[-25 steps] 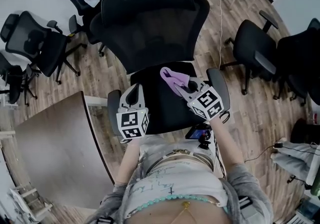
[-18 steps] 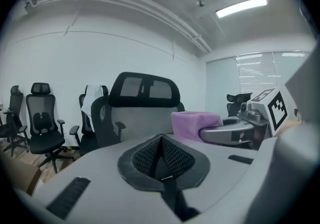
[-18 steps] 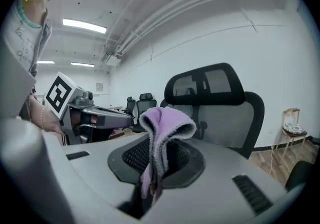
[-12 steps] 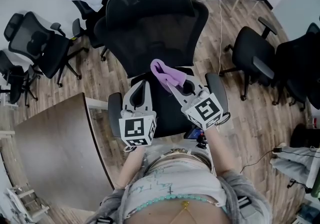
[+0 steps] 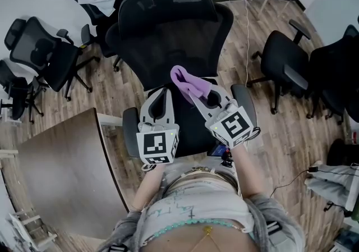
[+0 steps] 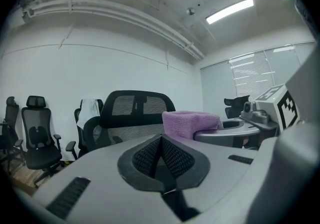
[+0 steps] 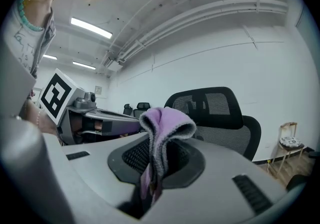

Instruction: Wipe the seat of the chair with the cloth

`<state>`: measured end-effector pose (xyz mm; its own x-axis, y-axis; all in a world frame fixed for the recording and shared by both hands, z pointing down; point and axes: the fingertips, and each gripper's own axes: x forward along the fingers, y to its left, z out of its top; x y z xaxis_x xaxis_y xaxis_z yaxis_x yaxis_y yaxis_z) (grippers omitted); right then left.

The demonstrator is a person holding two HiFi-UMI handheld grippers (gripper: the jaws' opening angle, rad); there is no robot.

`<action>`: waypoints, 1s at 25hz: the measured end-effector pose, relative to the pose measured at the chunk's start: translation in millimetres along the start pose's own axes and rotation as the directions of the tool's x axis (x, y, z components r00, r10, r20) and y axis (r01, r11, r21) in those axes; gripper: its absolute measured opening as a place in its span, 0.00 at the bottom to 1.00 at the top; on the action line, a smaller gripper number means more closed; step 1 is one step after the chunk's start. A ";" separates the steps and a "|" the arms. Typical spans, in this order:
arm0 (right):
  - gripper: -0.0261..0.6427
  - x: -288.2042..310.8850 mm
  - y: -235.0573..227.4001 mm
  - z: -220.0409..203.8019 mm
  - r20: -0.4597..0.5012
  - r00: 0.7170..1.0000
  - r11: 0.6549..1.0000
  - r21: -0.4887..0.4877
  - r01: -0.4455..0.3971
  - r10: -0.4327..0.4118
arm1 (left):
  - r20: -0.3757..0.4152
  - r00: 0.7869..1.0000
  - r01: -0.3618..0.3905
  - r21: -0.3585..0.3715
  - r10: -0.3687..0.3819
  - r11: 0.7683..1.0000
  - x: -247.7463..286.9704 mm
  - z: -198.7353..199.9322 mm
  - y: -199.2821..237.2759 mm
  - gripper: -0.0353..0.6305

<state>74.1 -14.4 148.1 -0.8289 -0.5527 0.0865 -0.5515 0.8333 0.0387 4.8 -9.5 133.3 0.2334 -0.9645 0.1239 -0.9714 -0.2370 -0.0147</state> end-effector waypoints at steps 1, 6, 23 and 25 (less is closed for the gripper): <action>0.11 0.5 0.5 -0.7 -0.005 1.000 1.000 0.001 -0.001 0.001 | -0.001 1.000 0.000 0.004 0.000 1.000 0.3 -0.9 -0.7 0.06; 0.11 3.6 3.0 -3.2 -0.013 1.000 1.000 0.007 -0.012 0.012 | -0.010 1.000 -0.001 0.005 0.001 1.000 0.1 -3.0 -0.6 0.06; 0.11 7.5 6.6 -9.7 -0.054 0.998 0.999 -0.002 -0.034 0.034 | 0.013 1.000 0.015 0.072 -0.016 0.997 -2.0 4.7 -9.7 0.06; 0.11 7.4 6.2 -12.1 -0.060 0.998 1.000 0.003 -0.030 0.030 | 0.012 1.000 0.018 0.070 -0.019 0.997 -1.4 3.2 -10.5 0.06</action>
<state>65.7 -13.2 161.0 -0.8380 -0.5254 0.1474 -0.5267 0.8494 0.0328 14.8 -6.0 130.1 0.2520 -0.9612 0.1126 -0.9616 -0.2617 -0.0821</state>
